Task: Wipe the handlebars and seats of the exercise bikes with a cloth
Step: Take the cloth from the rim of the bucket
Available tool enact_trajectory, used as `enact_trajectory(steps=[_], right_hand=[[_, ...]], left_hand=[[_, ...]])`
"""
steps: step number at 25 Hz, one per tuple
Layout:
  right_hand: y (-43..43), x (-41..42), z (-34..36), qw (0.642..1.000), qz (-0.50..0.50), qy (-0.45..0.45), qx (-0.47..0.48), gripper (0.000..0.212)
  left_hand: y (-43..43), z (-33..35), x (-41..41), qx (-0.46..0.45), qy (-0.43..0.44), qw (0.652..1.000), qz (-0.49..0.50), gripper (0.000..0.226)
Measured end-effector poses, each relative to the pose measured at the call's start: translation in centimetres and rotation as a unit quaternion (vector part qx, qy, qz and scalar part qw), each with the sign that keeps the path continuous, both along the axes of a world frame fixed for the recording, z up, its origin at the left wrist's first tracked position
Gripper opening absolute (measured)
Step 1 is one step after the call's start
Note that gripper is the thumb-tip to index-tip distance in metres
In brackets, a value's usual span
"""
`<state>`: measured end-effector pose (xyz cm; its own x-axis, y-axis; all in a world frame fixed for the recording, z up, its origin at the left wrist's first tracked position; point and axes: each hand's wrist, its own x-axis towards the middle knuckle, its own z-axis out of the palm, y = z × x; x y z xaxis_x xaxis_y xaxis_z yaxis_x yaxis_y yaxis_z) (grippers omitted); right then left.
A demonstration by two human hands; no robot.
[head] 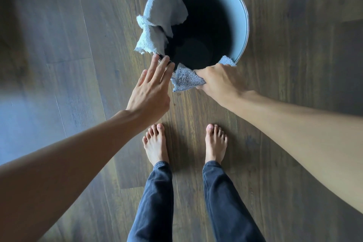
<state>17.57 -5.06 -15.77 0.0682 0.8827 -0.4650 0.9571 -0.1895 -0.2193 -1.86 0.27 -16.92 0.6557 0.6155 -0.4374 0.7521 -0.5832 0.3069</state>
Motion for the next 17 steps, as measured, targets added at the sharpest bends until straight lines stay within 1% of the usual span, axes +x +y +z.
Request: enact_trajectory(steps=[3, 5, 6, 7, 8, 10, 13, 17], right_hand=[[-0.6, -0.1, 3.0, 0.997, -0.056, 0.053, 0.0, 0.017], [-1.2, -0.4, 6.6, 0.985, -0.138, 0.101, -0.031, 0.016], [-1.8, -0.5, 8.9, 0.973, -0.185, 0.127, -0.051, 0.023], [-2.6, -0.6, 11.5, 0.96, -0.228, 0.148, -0.068, 0.035], [-3.4, -0.7, 14.5, 0.945, -0.27, 0.167, -0.075, 0.043], [-5.4, -0.9, 20.7, 0.913, -0.345, 0.205, -0.073, 0.047], [-8.0, -0.7, 31.2, 0.871, -0.42, 0.254, -0.035, 0.042], [-11.7, 0.2, 43.8, 0.835, -0.469, 0.288, 0.032, 0.035]], left_hand=[[0.4, 2.9, 0.4, -0.03, 0.003, 0.999, 0.033, 0.08], [0.4, 6.8, 0.7, -0.038, 0.004, 0.997, 0.06, 0.076], [0.1, 9.3, 0.8, -0.044, 0.005, 0.996, 0.073, 0.073], [-0.2, 12.0, 0.9, -0.05, 0.005, 0.996, 0.08, 0.071], [-0.6, 15.4, 1.0, -0.056, 0.003, 0.995, 0.081, 0.069], [-1.6, 22.2, 1.4, -0.067, -0.004, 0.995, 0.077, 0.065], [-2.9, 33.3, 2.5, -0.068, -0.017, 0.994, 0.083, 0.06], [-5.1, 45.9, 4.1, -0.051, -0.049, 0.995, 0.07, 0.057]])
